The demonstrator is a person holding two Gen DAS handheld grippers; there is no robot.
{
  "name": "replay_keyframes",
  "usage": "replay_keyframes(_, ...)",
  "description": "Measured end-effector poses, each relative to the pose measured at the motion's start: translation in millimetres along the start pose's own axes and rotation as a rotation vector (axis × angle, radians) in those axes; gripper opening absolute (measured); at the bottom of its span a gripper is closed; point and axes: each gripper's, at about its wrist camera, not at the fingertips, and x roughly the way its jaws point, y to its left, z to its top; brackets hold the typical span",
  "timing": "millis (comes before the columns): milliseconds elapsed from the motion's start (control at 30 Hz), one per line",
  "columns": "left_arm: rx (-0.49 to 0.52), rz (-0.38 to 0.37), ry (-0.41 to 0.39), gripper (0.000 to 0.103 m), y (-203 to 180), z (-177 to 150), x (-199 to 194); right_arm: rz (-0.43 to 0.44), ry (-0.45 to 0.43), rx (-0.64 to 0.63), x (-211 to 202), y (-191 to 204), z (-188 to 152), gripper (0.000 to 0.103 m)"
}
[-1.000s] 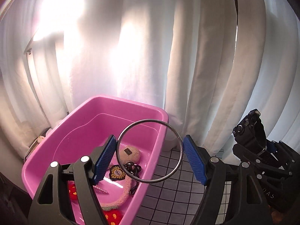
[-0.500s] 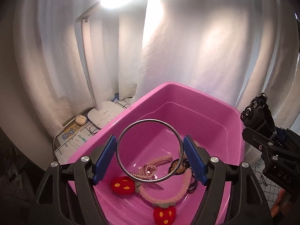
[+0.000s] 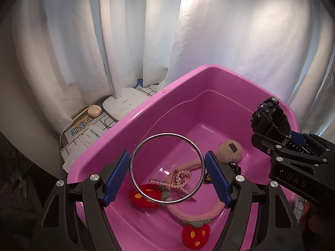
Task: Organize jewelry
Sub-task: 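Open both grippers to drop the ring and watch into the tub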
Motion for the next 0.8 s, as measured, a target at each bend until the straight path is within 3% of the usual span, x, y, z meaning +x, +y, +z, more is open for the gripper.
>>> replay_keyframes(233,-0.008,-0.004,0.033,0.073,3.4,-0.6,7.3,-0.032,0.044,0.010,7.4,-3.2,-1.9,0.063)
replay_keyframes(333,-0.012,0.000,0.043,0.083,4.9,-0.4,8.5,-0.054,0.058,0.013,10.6,-3.9,-2.6,0.064)
replay_keyframes(400,-0.003,0.008,0.043,0.088,3.9,0.2,7.4,-0.055,0.044,0.022,8.0,-5.4,-1.0,0.064)
replay_keyframes(800,-0.007,0.005,0.040,0.093,4.5,-0.4,-1.4,-0.062,0.013,0.035,-9.3,-7.7,-2.4,0.065)
